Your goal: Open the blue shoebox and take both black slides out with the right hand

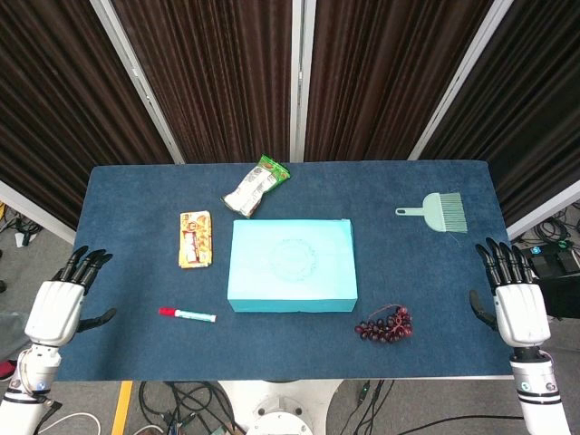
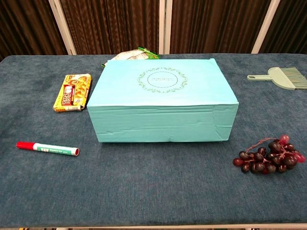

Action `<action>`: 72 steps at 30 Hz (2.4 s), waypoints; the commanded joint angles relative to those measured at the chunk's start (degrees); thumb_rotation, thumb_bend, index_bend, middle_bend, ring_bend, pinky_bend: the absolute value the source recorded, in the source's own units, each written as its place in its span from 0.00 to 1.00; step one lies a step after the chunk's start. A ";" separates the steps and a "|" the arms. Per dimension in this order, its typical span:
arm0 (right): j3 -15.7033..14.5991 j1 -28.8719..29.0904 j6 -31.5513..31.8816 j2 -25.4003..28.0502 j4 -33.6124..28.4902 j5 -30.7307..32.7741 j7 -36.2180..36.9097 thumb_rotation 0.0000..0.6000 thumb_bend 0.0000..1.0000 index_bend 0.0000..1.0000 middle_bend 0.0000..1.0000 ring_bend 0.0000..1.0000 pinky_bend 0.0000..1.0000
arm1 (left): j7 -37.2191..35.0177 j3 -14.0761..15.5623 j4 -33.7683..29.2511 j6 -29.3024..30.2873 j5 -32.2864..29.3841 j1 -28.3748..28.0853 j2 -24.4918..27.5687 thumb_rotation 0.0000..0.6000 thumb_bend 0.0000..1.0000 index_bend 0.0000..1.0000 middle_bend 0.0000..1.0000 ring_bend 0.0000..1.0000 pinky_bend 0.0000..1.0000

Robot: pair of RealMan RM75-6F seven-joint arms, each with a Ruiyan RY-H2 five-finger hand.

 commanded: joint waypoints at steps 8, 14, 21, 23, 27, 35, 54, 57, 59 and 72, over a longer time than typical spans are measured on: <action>-0.58 0.53 -1.39 -0.10 -2.02 -0.37 -2.01 1.00 0.33 0.00 0.03 0.00 0.00 | -1.34 -0.33 1.57 0.24 -0.53 0.07 -0.48 1.00 0.11 0.15 0.14 0.06 0.36; -0.99 1.42 -2.88 -0.69 -4.10 -0.98 -3.95 1.00 0.33 0.00 0.03 0.00 0.00 | -2.30 -0.51 2.07 -0.43 -0.77 -0.37 -0.33 1.00 0.11 0.15 0.14 0.06 0.36; -2.30 2.99 -6.53 -0.87 -6.02 -1.72 -3.49 1.00 0.32 0.00 0.07 0.00 0.00 | -3.87 0.07 3.65 -0.09 -0.52 0.05 -1.15 1.00 0.11 0.15 0.14 0.06 0.36; -2.53 3.90 -8.41 -0.67 -6.87 -1.70 -4.19 1.00 0.32 0.00 0.08 0.00 0.00 | -4.20 0.25 3.77 -0.01 -0.28 0.12 -1.18 1.00 0.11 0.15 0.14 0.06 0.36; -1.59 6.30 -11.97 -0.88 -7.07 -0.82 -7.65 1.00 0.32 0.00 0.09 0.00 0.00 | -4.58 0.02 4.05 0.55 -0.07 0.15 -1.16 1.00 0.11 0.15 0.14 0.06 0.36; 3.27 12.03 -16.98 -6.13 -1.35 3.57 -15.69 1.00 0.33 0.00 0.06 0.00 0.00 | -4.96 0.11 5.04 0.17 -0.62 0.22 -1.39 1.00 0.11 0.15 0.14 0.06 0.36; 4.82 20.14 -14.04 -23.40 16.56 0.86 -15.25 1.00 0.11 0.00 0.00 0.00 0.00 | -7.11 -0.14 9.07 -0.45 -1.75 0.12 -2.52 1.00 0.11 0.15 0.14 0.06 0.34; 4.41 20.63 -14.21 -24.39 17.81 0.76 -14.85 1.00 0.10 0.00 0.00 0.00 0.00 | -7.62 -0.15 9.50 -0.44 -1.84 0.15 -2.55 1.00 0.11 0.15 0.14 0.06 0.34; 4.06 20.84 -14.51 -24.80 18.27 0.83 -14.81 1.00 0.10 0.00 0.00 0.00 0.00 | -7.80 -0.15 9.69 -0.46 -1.84 0.14 -2.54 1.00 0.11 0.15 0.14 0.06 0.34; 1.97 22.29 -13.67 -27.63 20.96 -1.21 -9.70 1.00 0.00 0.00 0.00 0.00 0.00 | -8.06 0.02 9.81 -0.61 -1.65 0.06 -2.52 1.00 0.11 0.15 0.14 0.06 0.34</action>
